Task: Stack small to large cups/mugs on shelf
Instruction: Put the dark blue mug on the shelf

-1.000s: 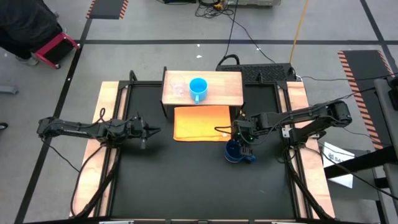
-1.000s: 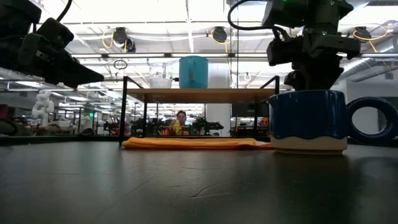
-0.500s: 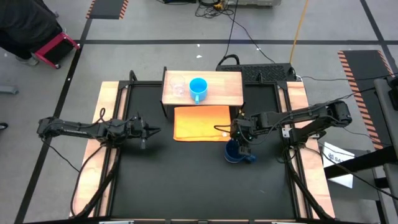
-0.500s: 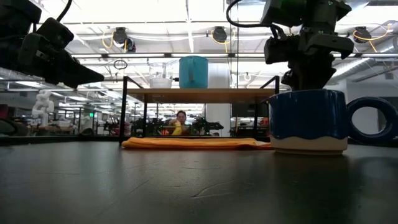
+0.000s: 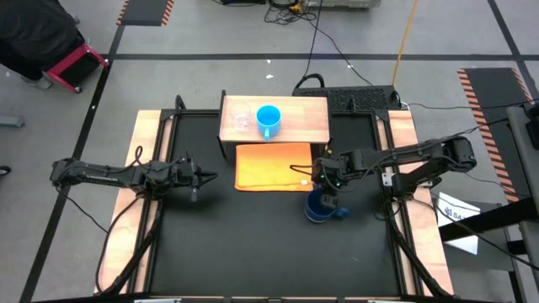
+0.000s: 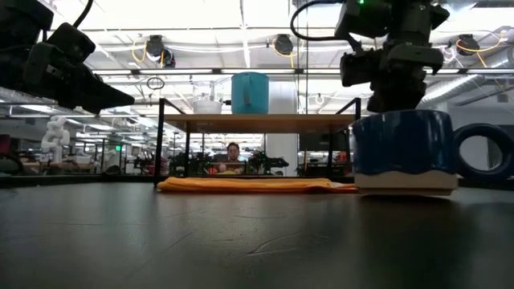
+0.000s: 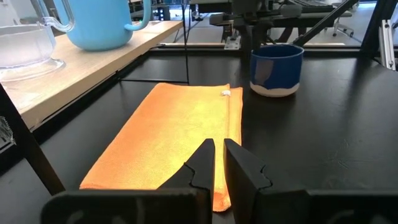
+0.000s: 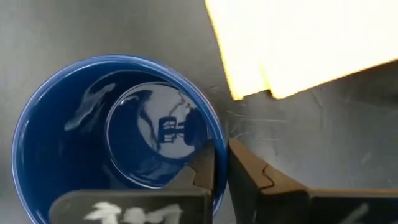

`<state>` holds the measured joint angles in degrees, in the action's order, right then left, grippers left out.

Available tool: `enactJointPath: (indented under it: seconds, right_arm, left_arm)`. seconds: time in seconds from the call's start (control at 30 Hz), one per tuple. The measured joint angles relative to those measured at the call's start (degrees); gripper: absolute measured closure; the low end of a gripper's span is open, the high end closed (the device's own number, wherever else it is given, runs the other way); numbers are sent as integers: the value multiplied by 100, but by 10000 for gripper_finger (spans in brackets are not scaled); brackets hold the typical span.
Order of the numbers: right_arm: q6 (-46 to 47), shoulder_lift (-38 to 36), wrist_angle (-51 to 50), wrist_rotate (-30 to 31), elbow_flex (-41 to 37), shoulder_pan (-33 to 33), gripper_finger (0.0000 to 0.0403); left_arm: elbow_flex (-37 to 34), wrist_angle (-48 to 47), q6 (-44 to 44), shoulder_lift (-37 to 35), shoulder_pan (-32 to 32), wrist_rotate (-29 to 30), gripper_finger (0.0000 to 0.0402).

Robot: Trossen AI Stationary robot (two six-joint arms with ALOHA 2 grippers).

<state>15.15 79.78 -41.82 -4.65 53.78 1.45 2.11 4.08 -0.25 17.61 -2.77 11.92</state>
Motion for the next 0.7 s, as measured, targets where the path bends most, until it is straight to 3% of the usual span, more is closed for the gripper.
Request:
enactJointPath:
  seconds: [0.37, 0.7]
  right_arm:
    - [1189, 10, -204, 12, 118, 458, 392]
    - [1270, 10, -214, -134, 287, 488, 392]
  left_arm:
    - [0, 0, 0, 0, 0, 0, 364]
    - [0, -131, -24, 0, 1, 0, 364]
